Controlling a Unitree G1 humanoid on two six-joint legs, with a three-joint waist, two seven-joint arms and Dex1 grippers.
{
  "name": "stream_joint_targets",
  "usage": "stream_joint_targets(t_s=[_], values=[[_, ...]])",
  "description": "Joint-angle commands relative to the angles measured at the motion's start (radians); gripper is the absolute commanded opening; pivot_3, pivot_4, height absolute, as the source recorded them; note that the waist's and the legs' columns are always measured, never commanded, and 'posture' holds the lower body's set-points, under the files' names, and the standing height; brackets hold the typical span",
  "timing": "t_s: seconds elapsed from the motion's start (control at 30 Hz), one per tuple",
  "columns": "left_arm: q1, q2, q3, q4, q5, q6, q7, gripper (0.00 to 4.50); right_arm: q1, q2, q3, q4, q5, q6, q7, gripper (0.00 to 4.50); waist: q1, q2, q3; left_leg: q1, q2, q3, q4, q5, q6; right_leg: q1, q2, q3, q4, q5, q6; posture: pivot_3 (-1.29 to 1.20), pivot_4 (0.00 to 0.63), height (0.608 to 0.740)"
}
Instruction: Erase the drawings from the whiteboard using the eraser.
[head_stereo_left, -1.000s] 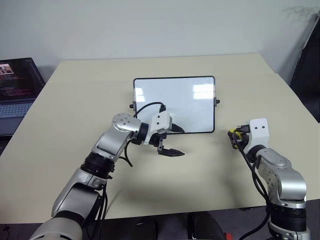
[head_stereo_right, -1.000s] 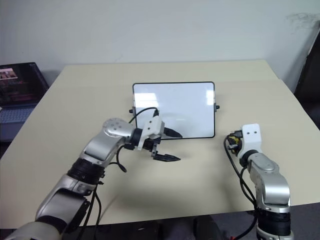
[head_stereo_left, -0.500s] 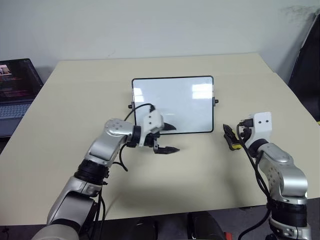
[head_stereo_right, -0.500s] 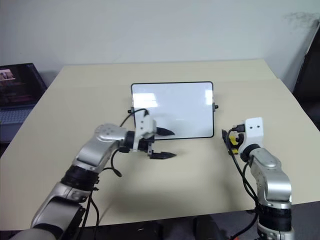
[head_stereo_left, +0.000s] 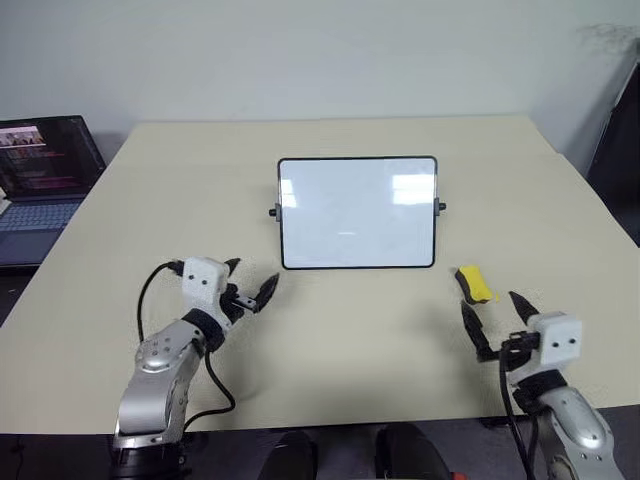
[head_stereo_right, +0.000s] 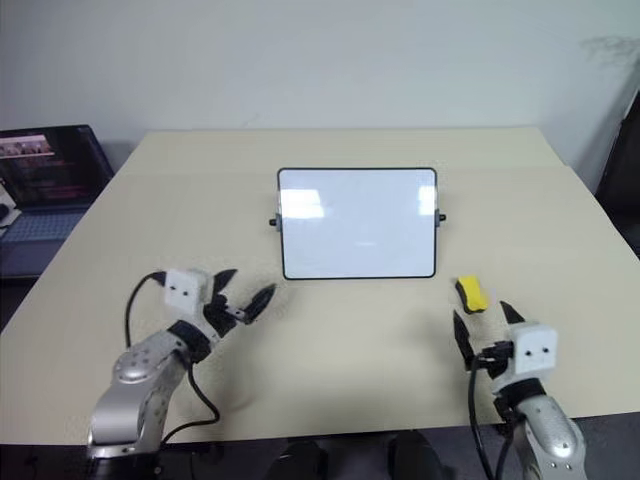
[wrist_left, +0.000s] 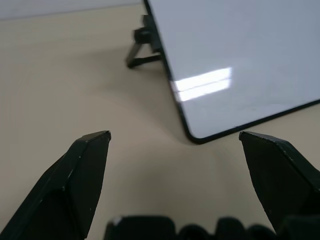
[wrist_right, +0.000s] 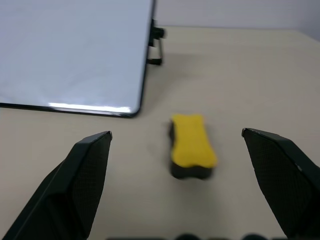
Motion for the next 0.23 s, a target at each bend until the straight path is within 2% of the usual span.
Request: stream_joint_targets(t_s=[0.03, 0.23], values=[[0.029, -0.026, 0.034, -0.033, 0.021, -0.062, 0.076, 4.50, 0.033, -0.007, -0.021, -0.016, 0.029, -0.042, 0.009, 4.47, -0.001, 0.000, 0.000, 0.000, 0.000, 0.000, 0.000, 0.000, 0.000, 0.000, 0.000, 0.000, 0.000, 0.000, 0.000, 0.00, 0.150, 0.740], [0.046, -0.078, 0.006, -0.029, 0.049, -0.070, 0.168, 4.50, 0.012, -0.089, -0.072, 0.045, 0.044, -0.017, 0.036, 4.47, -0.001, 0.000, 0.000, 0.000, 0.000, 0.000, 0.000, 0.000, 0.000, 0.001, 0.001, -0.001, -0.001, 0.000, 0.000, 0.00, 0.150, 0.740]])
